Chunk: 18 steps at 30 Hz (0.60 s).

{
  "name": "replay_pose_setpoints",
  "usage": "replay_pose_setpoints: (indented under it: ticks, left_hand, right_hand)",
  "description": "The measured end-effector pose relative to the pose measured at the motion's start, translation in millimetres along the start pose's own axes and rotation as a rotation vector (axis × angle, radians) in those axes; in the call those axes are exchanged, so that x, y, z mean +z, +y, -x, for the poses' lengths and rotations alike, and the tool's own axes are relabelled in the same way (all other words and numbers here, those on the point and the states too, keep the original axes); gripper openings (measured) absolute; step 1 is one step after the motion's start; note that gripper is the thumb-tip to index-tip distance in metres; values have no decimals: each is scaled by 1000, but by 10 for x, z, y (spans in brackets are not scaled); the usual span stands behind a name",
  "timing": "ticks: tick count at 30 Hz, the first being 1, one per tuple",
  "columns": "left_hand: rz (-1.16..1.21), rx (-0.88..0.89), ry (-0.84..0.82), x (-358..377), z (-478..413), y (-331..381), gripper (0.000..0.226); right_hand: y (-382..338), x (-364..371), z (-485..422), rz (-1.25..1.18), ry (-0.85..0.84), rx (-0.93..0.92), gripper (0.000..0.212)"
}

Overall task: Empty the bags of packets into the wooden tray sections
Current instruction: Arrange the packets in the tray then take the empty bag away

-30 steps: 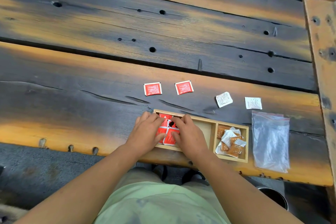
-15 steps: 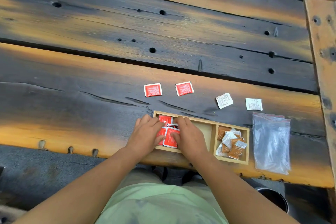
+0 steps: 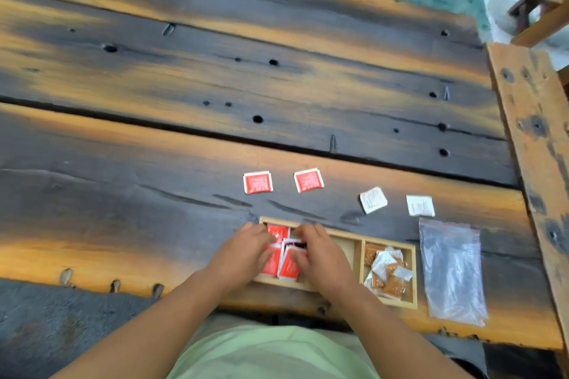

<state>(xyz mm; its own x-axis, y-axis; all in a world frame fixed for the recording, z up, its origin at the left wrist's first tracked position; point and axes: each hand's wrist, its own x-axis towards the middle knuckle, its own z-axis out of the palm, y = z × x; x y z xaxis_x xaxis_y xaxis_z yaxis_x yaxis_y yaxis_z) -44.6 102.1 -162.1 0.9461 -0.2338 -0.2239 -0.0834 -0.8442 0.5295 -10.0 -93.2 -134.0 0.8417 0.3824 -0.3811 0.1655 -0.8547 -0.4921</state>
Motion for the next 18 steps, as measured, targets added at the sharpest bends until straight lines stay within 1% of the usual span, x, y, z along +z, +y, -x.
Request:
replay_pose_setpoints:
  ticks: [4,7,11,13,18]
  left_hand:
    - [116,-72,-4,-186,-107,-56,20]
    - [202,-154,36,-377,-243,-84,14]
    - [273,-269,66,-515,-447,-159,13]
    - [275,-299,76,-554,-572,-214,12]
    - [173,-340,45,-535,-889,-401,23]
  right_hand:
    - [-2,-144,-72,1,-11,-8,17]
    - [-52,-298,-251,-44,12,32,16]
    - [-43,-438,-574,-63,18,51,18]
    - [9,-463,-747,-57,1,56,19]
    - [196,-479,-1133,24,-34,91,26]
